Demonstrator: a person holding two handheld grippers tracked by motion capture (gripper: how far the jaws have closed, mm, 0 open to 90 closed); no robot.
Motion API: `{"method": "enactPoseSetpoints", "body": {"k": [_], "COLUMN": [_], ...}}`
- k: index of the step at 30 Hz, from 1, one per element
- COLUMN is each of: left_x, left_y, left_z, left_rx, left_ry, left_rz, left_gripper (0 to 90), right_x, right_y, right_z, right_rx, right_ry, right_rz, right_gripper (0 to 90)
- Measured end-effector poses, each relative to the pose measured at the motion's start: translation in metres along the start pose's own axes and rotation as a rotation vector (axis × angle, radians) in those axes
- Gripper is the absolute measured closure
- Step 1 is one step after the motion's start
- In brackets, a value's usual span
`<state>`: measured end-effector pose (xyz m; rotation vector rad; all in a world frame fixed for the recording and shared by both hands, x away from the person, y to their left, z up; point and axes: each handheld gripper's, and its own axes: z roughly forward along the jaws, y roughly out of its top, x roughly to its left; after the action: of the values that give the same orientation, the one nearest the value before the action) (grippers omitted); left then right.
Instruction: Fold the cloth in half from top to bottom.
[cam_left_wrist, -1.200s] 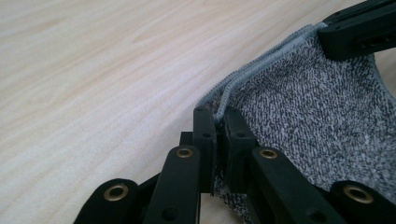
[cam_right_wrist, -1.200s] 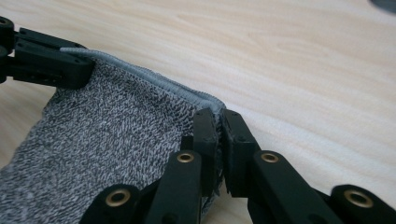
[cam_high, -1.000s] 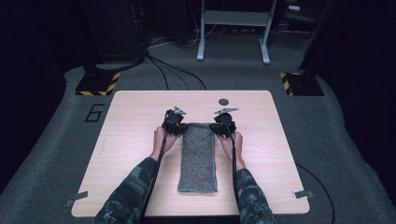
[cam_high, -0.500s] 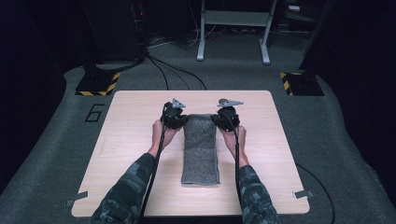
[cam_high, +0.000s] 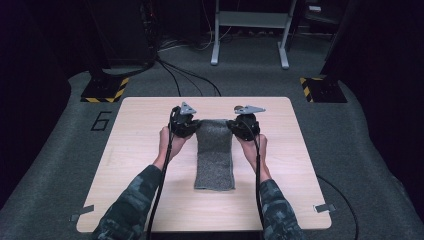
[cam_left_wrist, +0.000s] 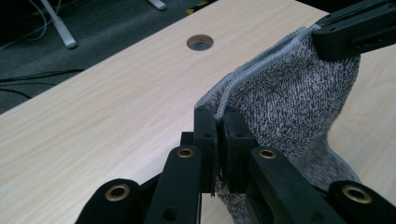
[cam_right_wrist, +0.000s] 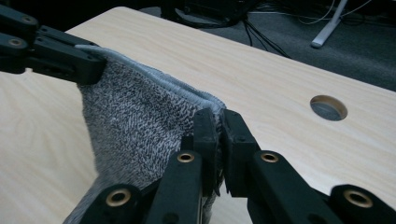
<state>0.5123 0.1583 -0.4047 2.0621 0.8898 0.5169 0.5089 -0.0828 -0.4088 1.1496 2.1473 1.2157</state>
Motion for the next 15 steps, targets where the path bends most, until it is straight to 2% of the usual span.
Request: {"method": "enactPoseSetpoints", "body": {"k": [6,11,14,15], "left_x": [-0.007,-0.015,-0.018,-0.02], "left_y": [-0.014,-0.022,-0.026,-0.028], "left_z": [-0.003,-0.008,-0.01,-0.012], "left_rx": [0.01,0.02,0.023,0.024], "left_ry": [-0.033,-0.054,-0.069,-0.073], "left_rz": [0.009,0.023,0.018,0.024], "left_gripper": [85.9,85.7,85.4,85.3], "right_x": [0.011,0.018,0.021,0.023], "right_y": [-0.016,-0.031,-0.038,-0.04], "right_z": [-0.012,-0.02,-0.024,-0.026], "right_rx": [-0.002,0.003,0.0,0.004], "right_ry": [0.016,0.028,0.032,0.037], "right_rz": [-0.023,-0.013,-0.025,-0.014], "right_gripper": [85.5,85.3,85.2,85.2]}}
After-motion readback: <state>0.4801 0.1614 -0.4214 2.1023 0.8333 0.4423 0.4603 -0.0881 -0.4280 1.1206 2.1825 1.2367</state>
